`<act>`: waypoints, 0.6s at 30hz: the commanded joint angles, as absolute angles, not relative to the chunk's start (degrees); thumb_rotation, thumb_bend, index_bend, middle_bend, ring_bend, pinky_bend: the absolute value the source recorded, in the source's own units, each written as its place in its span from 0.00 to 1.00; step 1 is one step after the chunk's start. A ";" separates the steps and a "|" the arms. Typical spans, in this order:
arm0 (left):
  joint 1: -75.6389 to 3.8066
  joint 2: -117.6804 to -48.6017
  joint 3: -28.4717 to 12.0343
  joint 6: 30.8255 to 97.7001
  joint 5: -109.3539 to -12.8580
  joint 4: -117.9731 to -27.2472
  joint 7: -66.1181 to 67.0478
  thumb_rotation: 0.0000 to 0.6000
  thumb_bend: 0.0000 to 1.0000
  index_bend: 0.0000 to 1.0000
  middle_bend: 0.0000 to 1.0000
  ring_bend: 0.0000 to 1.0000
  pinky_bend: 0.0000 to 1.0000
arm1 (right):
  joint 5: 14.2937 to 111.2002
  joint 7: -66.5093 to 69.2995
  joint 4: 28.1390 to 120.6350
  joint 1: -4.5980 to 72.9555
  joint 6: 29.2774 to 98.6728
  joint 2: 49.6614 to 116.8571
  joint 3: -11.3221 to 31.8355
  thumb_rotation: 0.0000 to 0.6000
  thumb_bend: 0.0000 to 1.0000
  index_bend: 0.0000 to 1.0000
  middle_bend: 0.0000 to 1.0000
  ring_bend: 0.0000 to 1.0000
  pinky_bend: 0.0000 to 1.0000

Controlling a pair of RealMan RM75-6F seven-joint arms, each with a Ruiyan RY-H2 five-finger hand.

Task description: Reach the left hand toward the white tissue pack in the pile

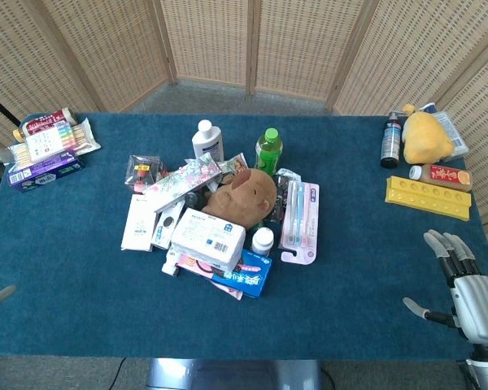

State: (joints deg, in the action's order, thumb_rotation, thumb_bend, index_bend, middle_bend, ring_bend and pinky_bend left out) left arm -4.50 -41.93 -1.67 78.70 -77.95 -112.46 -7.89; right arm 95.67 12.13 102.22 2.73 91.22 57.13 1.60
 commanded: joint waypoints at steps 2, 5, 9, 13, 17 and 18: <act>-4.70 -42.11 -1.45 77.92 -78.04 -112.06 -8.09 1.00 0.00 0.00 0.00 0.00 0.00 | 95.66 12.17 102.24 2.74 91.15 57.13 1.54 1.00 0.00 0.00 0.00 0.00 0.00; -5.08 -42.45 -1.42 77.33 -78.51 -111.56 -7.98 1.00 0.00 0.00 0.00 0.00 0.00 | 95.76 12.26 102.37 2.75 91.26 57.05 1.58 1.00 0.00 0.00 0.00 0.00 0.00; -6.63 -44.59 -1.92 77.15 -82.73 -109.38 -9.11 1.00 0.00 0.00 0.00 0.00 0.00 | 95.54 12.28 102.43 2.68 91.47 56.96 1.72 1.00 0.00 0.00 0.00 0.00 0.00; -10.33 -48.31 -2.36 76.25 -91.15 -105.27 -9.73 1.00 0.00 0.00 0.00 0.00 0.00 | 95.38 12.13 102.57 2.66 91.44 56.82 1.78 1.00 0.00 0.00 0.00 0.00 0.00; -15.54 -48.18 -3.29 71.42 -95.32 -107.13 -6.62 1.00 0.00 0.00 0.00 0.00 0.00 | 95.32 12.07 102.64 2.61 91.67 56.83 1.91 1.00 0.00 0.00 0.00 0.00 0.00; -16.86 -48.06 -3.67 69.96 -95.51 -108.14 -6.28 1.00 0.00 0.00 0.00 0.00 0.00 | 95.29 12.09 102.71 2.59 91.68 56.79 1.91 1.00 0.00 0.00 0.00 0.00 0.00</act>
